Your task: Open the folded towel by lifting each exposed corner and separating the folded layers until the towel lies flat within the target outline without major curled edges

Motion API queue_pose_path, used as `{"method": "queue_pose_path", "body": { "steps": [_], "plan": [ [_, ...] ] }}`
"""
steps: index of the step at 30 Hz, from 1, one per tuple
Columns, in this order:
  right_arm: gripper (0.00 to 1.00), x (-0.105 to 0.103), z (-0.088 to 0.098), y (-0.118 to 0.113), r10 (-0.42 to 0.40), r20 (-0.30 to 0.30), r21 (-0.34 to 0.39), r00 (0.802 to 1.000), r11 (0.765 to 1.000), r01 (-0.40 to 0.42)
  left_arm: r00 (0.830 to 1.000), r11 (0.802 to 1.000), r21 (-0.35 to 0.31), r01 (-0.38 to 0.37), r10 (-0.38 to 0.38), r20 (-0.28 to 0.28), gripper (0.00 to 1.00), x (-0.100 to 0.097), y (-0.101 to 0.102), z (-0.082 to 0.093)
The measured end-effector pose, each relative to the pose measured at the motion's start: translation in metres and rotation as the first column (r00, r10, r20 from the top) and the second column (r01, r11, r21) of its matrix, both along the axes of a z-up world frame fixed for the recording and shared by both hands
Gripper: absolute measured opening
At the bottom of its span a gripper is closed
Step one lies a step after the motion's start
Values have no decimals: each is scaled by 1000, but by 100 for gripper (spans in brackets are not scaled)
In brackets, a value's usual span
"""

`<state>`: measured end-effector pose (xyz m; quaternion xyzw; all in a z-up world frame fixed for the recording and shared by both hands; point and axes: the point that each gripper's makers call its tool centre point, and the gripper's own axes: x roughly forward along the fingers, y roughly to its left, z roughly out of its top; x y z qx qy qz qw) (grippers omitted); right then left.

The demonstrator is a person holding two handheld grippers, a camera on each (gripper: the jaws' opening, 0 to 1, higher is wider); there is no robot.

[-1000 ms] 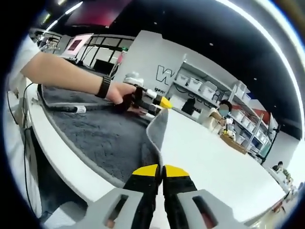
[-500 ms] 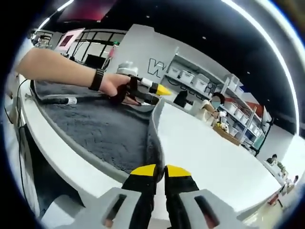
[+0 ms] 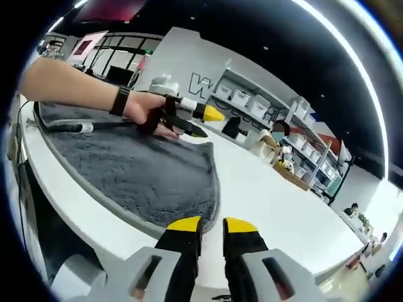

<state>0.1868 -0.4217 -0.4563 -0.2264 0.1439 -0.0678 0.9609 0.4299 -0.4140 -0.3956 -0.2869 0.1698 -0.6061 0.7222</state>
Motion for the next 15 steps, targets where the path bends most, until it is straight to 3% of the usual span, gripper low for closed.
{"method": "queue_pose_path", "body": {
  "steps": [3, 5, 8, 11, 15],
  "plan": [
    [6, 0, 3, 0, 9, 7, 11, 1000, 1000, -9, 1000, 1000, 23, 17, -17, -7, 57, -3, 0, -5],
    [4, -1, 12, 0, -3, 63, 10, 998, 1000, 2, 1000, 1000, 22, 19, -19, 3, 57, -5, 2, -4],
    [5, -1, 9, 2, 7, 35, 9, 999, 1000, -8, 1000, 999, 25, 30, -30, 4, 57, -7, 3, -6],
    [5, 2, 11, 9, 48, 44, 20, 998, 999, -49, 999, 999, 29, 32, -33, 19, 55, -10, 4, -5],
    [8, 5, 14, 13, 48, 53, 23, 997, 999, -49, 995, 996, 31, 83, -84, 47, 55, -35, 10, -5]
  ]
}}
